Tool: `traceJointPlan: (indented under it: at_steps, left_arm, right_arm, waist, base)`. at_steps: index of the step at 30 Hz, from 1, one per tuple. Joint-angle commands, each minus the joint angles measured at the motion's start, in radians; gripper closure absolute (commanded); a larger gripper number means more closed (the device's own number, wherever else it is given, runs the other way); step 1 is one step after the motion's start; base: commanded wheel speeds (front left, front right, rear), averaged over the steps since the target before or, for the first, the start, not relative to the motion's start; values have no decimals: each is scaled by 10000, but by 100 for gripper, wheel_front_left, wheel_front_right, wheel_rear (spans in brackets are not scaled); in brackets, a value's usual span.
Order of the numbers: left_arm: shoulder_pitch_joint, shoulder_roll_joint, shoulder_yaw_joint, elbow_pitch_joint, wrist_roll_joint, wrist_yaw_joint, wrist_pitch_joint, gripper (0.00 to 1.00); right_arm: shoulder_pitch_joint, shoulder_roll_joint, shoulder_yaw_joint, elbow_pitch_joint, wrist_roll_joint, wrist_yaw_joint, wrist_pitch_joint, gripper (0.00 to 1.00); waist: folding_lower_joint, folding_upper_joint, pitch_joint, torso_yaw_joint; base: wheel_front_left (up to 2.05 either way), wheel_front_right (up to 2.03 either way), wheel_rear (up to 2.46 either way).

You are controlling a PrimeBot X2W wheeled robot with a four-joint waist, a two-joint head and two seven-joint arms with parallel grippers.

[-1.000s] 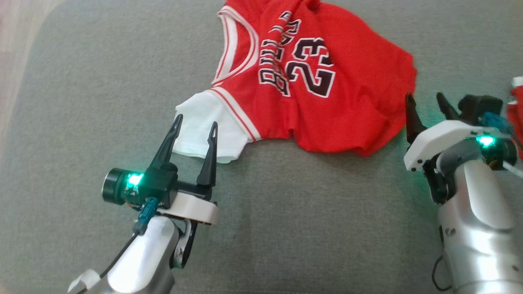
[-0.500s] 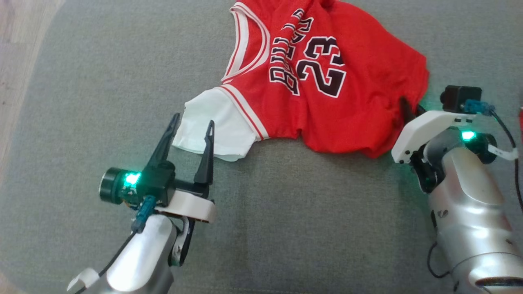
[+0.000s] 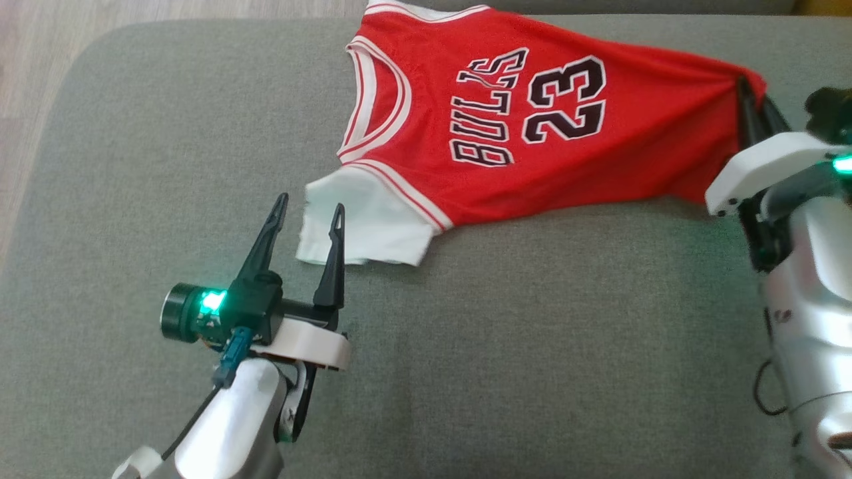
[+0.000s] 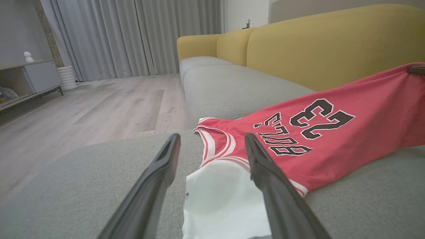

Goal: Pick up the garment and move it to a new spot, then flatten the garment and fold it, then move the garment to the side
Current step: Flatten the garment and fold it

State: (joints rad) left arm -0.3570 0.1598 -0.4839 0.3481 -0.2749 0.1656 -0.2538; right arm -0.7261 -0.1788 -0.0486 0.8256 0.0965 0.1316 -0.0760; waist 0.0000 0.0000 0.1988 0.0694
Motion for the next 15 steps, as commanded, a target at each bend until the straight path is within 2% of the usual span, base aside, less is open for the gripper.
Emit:
traceJointPlan:
  at_steps: [1,8,15]
  left_arm:
    - [-167,92,408,-323,100,-38,-80,0]
    - [-201,-52,401,-366,238,-191,-80,0]
    - [-374,-172,475,-358,360,-306,-80,0]
  right_arm:
    - [-238,-179,209,-490,-120,-9,-4,100]
    - [-302,-658,157,-644,-714,-9,389,100]
    - [-1079,-901,266,-120,-1560,-9,543,100]
  waist:
    - [0,0,-44,-36]
    - [0,0,89,256]
    - [0,0,402,727]
  base:
    - [0,0,0]
    - [0,0,0]
    - [0,0,0]
